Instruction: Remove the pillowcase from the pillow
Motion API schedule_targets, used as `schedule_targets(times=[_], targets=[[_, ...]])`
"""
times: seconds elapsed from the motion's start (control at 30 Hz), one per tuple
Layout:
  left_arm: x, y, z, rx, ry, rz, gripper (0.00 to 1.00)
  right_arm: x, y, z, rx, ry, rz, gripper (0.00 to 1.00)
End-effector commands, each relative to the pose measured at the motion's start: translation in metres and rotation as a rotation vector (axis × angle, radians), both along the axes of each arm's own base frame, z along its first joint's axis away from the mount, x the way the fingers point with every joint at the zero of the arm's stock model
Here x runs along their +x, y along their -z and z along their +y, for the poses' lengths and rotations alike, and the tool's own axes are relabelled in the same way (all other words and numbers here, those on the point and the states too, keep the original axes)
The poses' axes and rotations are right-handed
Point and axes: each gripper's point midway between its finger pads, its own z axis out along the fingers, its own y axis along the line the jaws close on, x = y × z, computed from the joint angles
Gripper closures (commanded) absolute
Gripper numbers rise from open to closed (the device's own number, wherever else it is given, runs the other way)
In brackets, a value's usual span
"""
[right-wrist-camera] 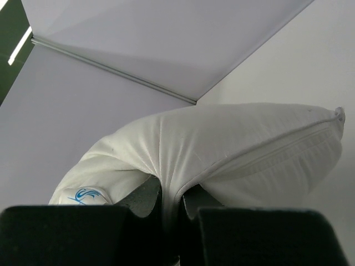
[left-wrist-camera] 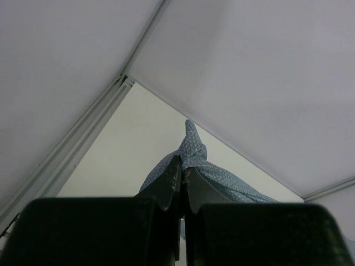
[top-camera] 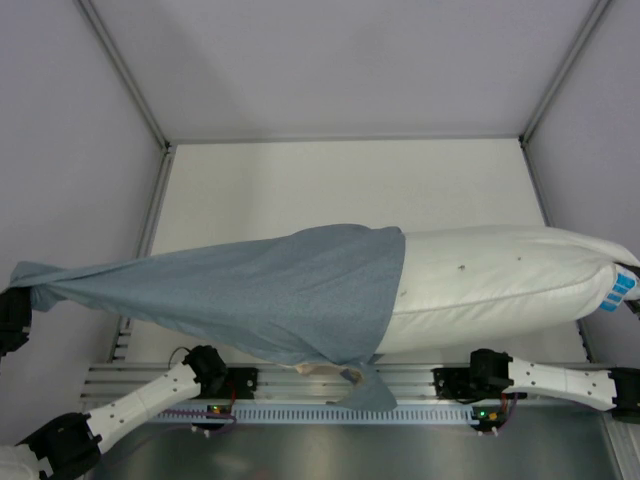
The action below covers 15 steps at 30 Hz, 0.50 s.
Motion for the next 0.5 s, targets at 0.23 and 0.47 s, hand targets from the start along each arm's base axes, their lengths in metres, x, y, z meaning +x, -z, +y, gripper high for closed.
schedule_targets(times=[0.23, 0.47], targets=[[-0.047, 0.021, 0.092, 0.074, -0.338, 0.056, 1.00, -0.003, 0.046, -0.113, 0.152, 0.333, 0.025, 1.00], [-0.050, 0.022, 0.097, 0.058, -0.348, 0.049, 1.00, -0.004, 0.047, -0.114, 0.155, 0.333, 0.026, 1.00]])
